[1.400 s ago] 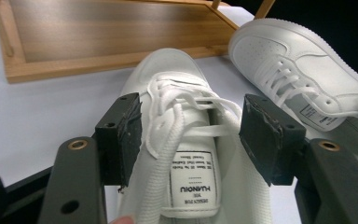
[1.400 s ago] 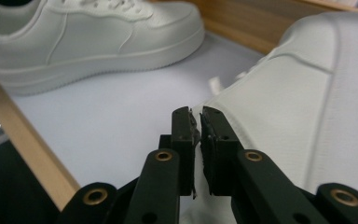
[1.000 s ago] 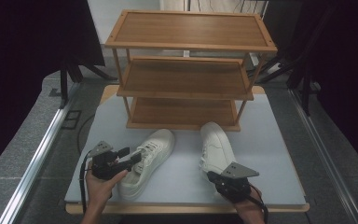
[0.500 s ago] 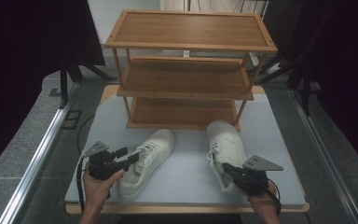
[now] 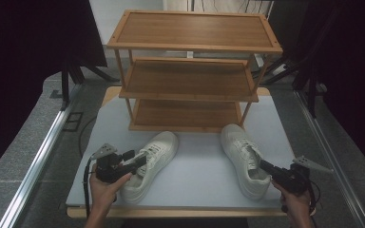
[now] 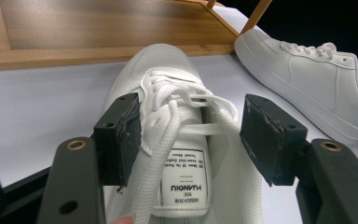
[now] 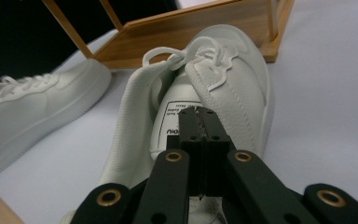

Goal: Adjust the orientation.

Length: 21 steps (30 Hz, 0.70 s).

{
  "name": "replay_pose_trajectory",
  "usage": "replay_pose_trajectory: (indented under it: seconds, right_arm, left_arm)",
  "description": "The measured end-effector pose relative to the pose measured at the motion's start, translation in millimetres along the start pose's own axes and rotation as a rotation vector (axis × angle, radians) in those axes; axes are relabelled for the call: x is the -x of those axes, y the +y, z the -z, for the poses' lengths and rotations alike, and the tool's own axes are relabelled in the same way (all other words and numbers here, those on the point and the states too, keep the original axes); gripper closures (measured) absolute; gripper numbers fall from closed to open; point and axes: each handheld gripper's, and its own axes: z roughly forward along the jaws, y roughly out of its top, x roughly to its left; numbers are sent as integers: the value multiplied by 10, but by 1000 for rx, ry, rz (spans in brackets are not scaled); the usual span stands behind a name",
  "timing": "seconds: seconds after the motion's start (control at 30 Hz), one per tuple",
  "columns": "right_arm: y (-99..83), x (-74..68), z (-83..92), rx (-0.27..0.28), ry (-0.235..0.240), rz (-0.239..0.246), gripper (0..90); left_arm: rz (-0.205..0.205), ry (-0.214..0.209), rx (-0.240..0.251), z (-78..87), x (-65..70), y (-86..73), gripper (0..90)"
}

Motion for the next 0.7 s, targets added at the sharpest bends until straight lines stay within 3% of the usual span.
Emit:
replay_pose_trajectory:
  seconds: [0.03,0.1,0.17,0.23,0.3,0.4,0.43,0.47,0.5,0.7]
  right_arm:
    - [0,0,0,0,0,0,892]
    - [47,-175,-38,-24,-72,100,832]
    - [95,-326,-39,-27,-111,176,807]
    - [114,-375,-32,-23,-110,197,794]
    - [178,-562,-16,-19,-97,246,724]
    - [204,-646,-48,-32,-104,266,668]
    - [246,-691,-114,-57,-134,266,638]
    - [246,-691,-114,-57,-134,266,638]
    - [287,-707,-198,-104,-184,277,620]
    - [286,-687,-455,-224,-195,266,622]
  left_arm:
    - [0,0,0,0,0,0,383]
    - [2,2,12,30,-9,11,383]
    - [2,4,20,53,-12,18,384]
    - [4,3,25,67,-14,21,384]
    - [7,4,26,84,-26,24,384]
    - [11,2,28,88,-30,24,384]
    - [13,-1,30,91,-31,25,384]
    - [14,-2,31,94,-29,27,384]
    - [9,-1,33,101,-19,34,384]
    - [10,-3,46,148,-19,41,384]
